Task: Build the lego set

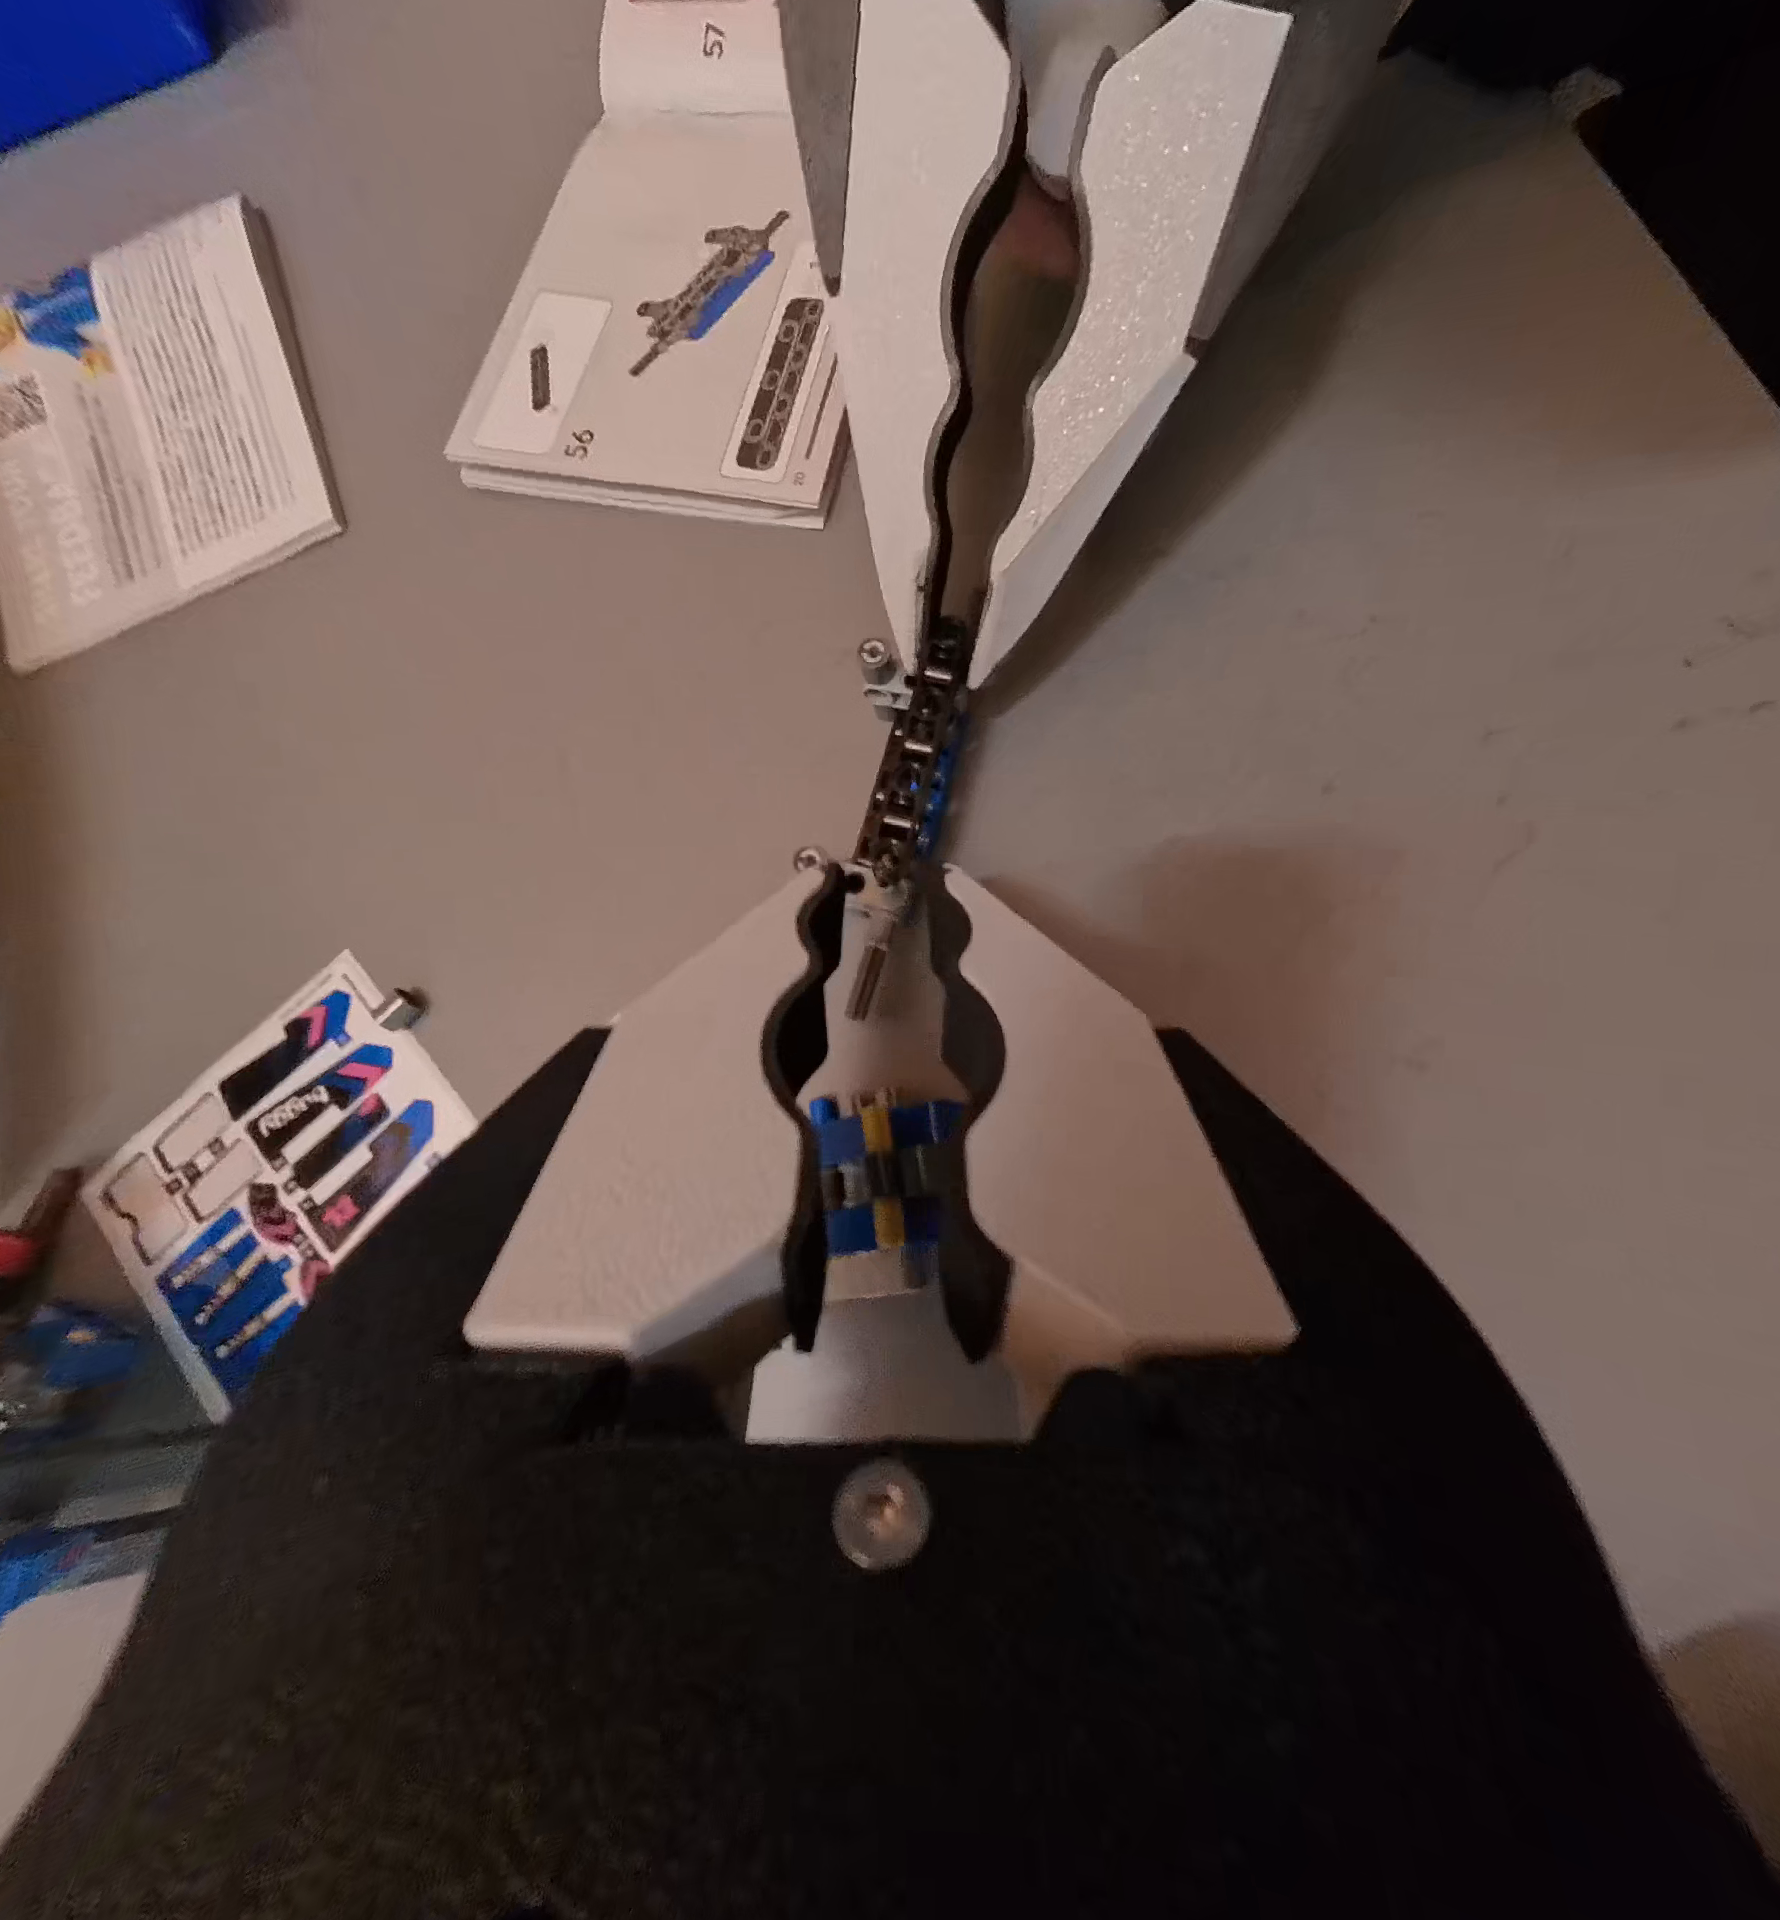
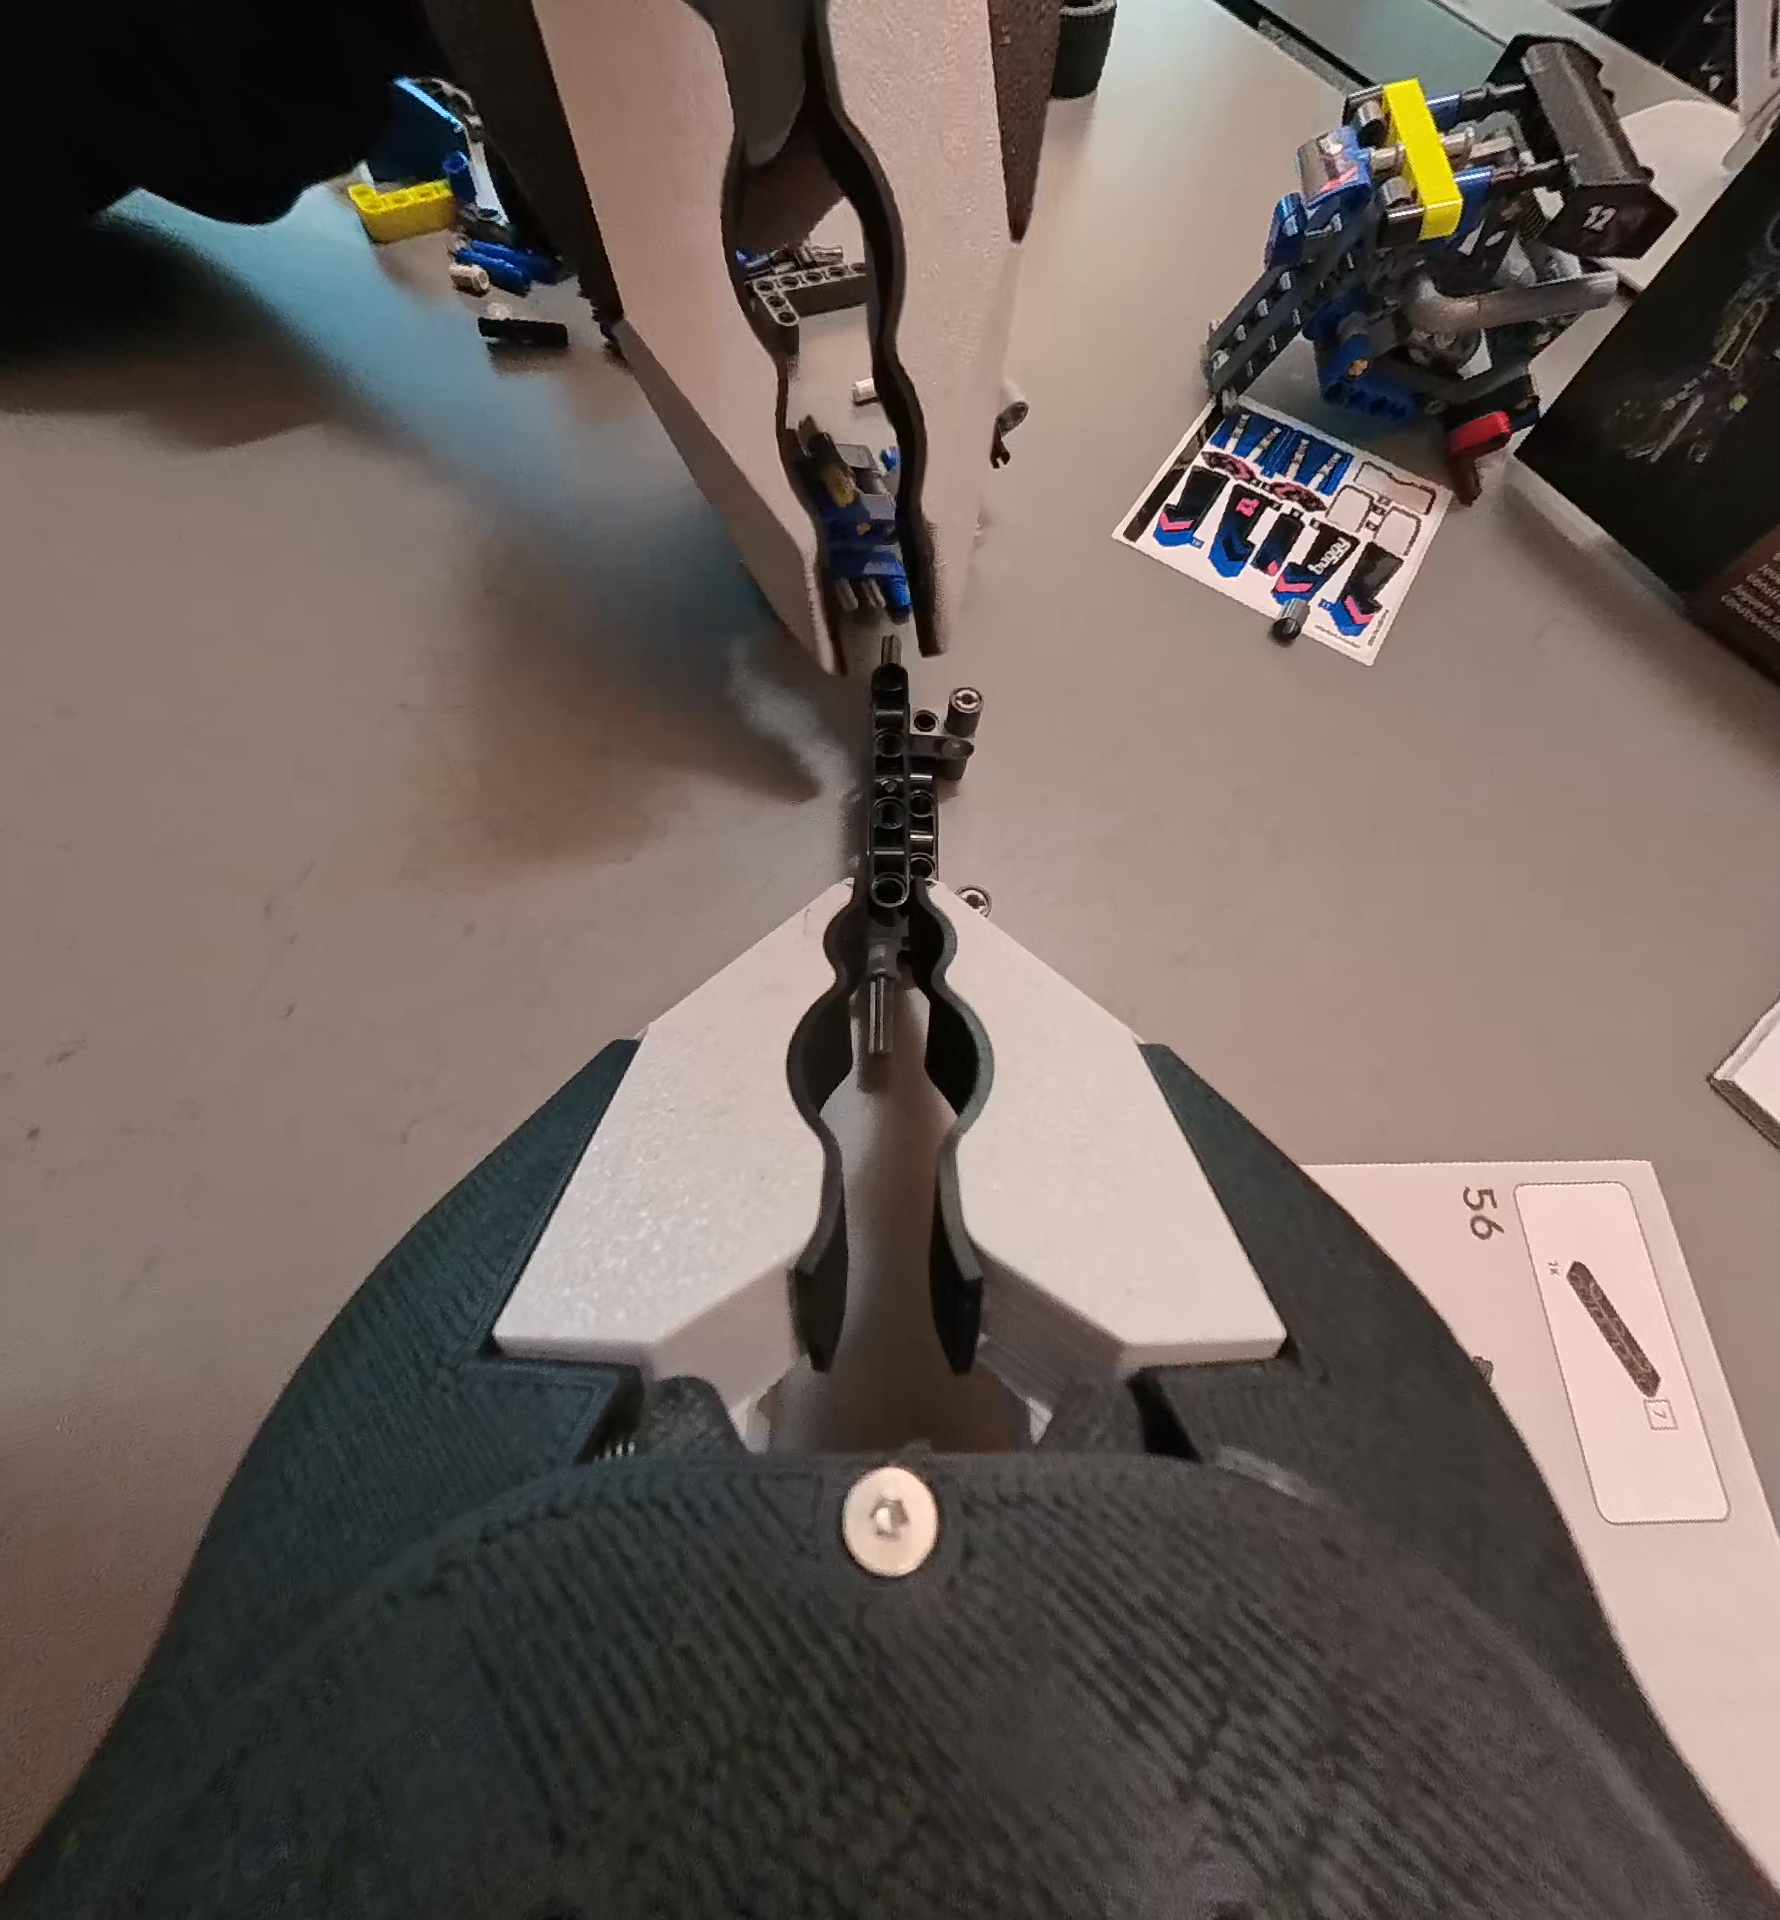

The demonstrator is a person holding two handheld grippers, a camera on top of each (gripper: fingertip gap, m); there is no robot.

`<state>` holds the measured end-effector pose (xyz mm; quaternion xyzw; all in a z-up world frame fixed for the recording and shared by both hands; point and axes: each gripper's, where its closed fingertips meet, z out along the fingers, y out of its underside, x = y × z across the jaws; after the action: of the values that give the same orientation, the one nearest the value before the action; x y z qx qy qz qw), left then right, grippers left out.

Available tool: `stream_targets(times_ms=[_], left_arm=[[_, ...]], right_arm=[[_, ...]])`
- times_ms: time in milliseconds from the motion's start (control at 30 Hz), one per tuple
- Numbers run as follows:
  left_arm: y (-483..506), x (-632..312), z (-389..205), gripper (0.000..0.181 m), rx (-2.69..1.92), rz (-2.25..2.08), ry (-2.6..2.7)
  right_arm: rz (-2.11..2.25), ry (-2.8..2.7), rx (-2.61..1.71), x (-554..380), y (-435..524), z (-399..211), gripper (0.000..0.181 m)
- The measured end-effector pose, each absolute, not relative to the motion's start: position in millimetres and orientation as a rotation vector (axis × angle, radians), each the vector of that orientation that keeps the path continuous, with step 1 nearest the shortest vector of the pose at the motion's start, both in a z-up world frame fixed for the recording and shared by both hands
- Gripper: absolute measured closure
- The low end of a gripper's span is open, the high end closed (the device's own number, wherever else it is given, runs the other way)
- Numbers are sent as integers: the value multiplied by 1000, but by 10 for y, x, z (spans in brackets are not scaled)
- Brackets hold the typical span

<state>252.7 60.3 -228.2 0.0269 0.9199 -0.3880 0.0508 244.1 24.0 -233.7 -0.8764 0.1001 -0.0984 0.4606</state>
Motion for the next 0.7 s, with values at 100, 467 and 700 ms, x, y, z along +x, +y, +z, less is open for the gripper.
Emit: stream_targets(times_ms=[100, 467, 700], left_arm=[[591, 2526, -2350, 167, 36, -1164, 2836], [512, 2498, -2388, 176, 5, -1155, 2851], [533, 2535, -2299, 171, 16, -1181, 2801]], right_arm=[[-244, 241, -2157, 2441, 247, -2338, 177], [-240, 193, -2192, 2436, 212, -2345, 176], [-216, 161, -2226, 2453, 201, -2347, 176]])
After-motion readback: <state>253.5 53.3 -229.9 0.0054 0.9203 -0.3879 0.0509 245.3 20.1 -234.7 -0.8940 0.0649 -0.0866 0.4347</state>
